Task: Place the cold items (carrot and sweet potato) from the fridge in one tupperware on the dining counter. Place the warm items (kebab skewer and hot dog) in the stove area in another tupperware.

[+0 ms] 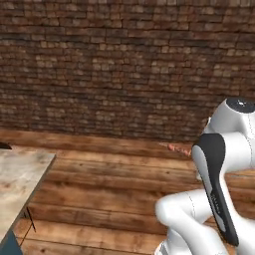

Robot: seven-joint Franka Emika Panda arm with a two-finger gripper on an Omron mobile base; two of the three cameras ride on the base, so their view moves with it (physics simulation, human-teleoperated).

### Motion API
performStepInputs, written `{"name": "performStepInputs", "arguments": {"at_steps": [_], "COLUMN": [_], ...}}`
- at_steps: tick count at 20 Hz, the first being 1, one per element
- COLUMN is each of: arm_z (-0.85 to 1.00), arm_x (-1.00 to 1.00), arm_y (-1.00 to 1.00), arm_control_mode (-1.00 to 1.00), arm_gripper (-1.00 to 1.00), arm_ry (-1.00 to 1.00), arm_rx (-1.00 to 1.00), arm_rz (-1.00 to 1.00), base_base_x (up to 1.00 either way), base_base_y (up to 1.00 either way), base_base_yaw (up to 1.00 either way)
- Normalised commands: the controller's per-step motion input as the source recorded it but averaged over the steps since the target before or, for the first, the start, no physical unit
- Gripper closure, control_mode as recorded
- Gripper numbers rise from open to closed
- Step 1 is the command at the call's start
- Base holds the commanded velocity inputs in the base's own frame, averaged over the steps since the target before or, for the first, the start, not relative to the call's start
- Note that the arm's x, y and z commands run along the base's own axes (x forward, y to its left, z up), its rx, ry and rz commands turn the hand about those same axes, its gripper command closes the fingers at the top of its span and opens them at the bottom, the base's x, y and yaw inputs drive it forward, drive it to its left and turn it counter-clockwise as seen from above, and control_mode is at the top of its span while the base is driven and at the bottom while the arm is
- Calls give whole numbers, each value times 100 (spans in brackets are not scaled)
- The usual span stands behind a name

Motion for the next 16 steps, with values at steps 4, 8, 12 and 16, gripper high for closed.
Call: {"name": "performStepInputs", "arguments": {"at_steps": [4,8,12,16], "arm_z": [0,0,0,0], "arm_x": [0,0,0,0], "arm_y": [0,0,0,0], "arm_control_mode": [100,100,100,100], "arm_gripper": [100,100,100,100], "arm_ry": [0,0,0,0], "arm_rx": [0,0,0,0], "arm_rz": [0,0,0,0], "base_base_x": [100,98,89,100], "base_base_y": [-25,-61,-96,-49], "base_base_yaw": [67,43,25,42]}}
